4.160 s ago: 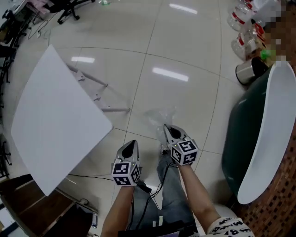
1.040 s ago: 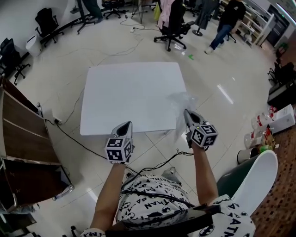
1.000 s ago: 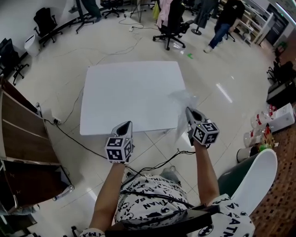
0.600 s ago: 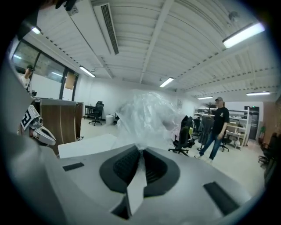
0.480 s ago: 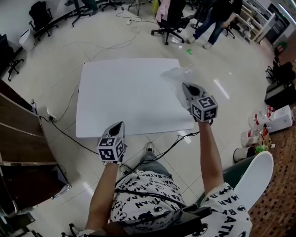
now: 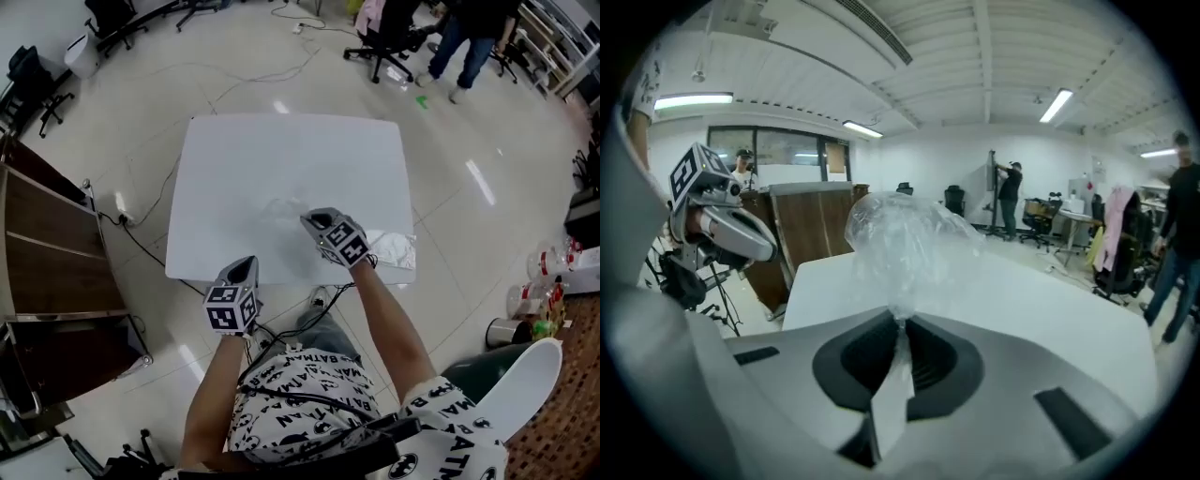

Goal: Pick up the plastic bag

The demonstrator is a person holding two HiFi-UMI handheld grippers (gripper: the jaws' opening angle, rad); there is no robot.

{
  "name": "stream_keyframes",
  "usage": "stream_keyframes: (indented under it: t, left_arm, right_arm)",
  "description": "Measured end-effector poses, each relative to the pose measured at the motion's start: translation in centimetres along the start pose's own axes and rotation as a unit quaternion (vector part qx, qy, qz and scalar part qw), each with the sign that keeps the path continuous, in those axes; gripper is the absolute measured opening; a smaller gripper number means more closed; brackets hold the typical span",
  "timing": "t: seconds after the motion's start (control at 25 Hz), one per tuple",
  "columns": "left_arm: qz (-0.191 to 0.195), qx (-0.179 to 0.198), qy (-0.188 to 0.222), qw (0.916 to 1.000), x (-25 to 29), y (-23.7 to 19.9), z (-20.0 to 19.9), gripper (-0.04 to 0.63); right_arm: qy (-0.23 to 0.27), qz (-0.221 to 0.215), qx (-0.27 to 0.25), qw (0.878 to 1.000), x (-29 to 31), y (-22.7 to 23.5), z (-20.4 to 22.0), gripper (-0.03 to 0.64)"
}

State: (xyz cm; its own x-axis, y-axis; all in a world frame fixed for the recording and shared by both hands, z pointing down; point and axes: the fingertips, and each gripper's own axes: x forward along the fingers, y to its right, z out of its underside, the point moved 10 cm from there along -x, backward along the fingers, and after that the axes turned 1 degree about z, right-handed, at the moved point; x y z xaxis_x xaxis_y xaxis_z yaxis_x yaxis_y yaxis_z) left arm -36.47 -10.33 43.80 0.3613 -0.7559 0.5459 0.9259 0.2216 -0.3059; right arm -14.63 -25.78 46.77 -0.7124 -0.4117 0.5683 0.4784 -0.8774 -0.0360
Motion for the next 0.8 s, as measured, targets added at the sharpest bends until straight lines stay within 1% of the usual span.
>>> stream_keyframes:
  t: [0.12, 0.24, 0.36, 0.4, 0.44, 0.52, 0.56, 0.6, 0.68, 0.72, 0.76, 0.8]
  left_arm:
    - [-0.013, -0.008, -0.013, 0.9998, -0.3, -1.1, 1.0, 0.006]
    - [-0.02, -0.015, -0.023, 0.9994, -0.5, -2.1, 1.5, 0.006]
    - [-0.023, -0.012, -0.029, 0.9992, -0.4, -2.7, 1.6, 0.006]
    - [-0.024, -0.011, -0.031, 0.9992, -0.3, -2.8, 1.5, 0.006]
    - [-0.023, -0.009, -0.033, 0.9992, -0.2, -2.9, 1.5, 0.006]
    - [-0.021, -0.005, -0.036, 0.9991, 0.0, -3.0, 1.2, 0.006]
    - [-0.02, -0.004, -0.037, 0.9991, 0.2, -3.0, 0.9, 0.006]
    - [-0.018, -0.004, -0.036, 0.9992, 0.4, -3.0, 0.6, 0.006]
    - [-0.014, -0.005, -0.028, 0.9995, 0.9, -3.0, -0.1, 0.006]
    - [-0.009, -0.006, -0.022, 0.9997, 1.1, -2.9, -0.6, 0.006]
    - [-0.002, -0.007, -0.016, 0.9998, 1.4, -2.8, -1.0, 0.006]
    - [0.005, -0.005, -0.013, 0.9999, 1.7, -2.7, -1.4, 0.006]
  right_arm:
    - [-0.025, -0.056, -0.017, 0.998, 3.6, -3.2, 0.1, 0.014]
    - [-0.064, -0.088, -0.035, 0.993, 6.5, -5.7, 0.7, 0.018]
    - [-0.086, -0.092, -0.054, 0.991, 8.4, -7.2, 1.6, 0.035]
    - [-0.09, -0.09, -0.057, 0.99, 8.9, -7.5, 1.9, 0.077]
    - [-0.094, -0.088, -0.058, 0.99, 9.2, -7.7, 2.1, 0.094]
    - [-0.097, -0.088, -0.056, 0.99, 9.5, -8.0, 2.2, 0.105]
    - [-0.096, -0.089, -0.054, 0.99, 9.5, -8.1, 2.0, 0.165]
    - [-0.093, -0.091, -0.05, 0.99, 9.4, -8.2, 1.8, 0.19]
    - [-0.076, -0.094, -0.043, 0.992, 8.7, -8.1, 1.3, 0.273]
    - [-0.065, -0.093, -0.035, 0.993, 8.0, -8.0, 1.0, 0.279]
    - [-0.051, -0.09, -0.022, 0.994, 7.0, -7.7, 0.8, 0.33]
    - [-0.037, -0.086, -0.006, 0.996, 6.0, -7.3, 0.7, 0.395]
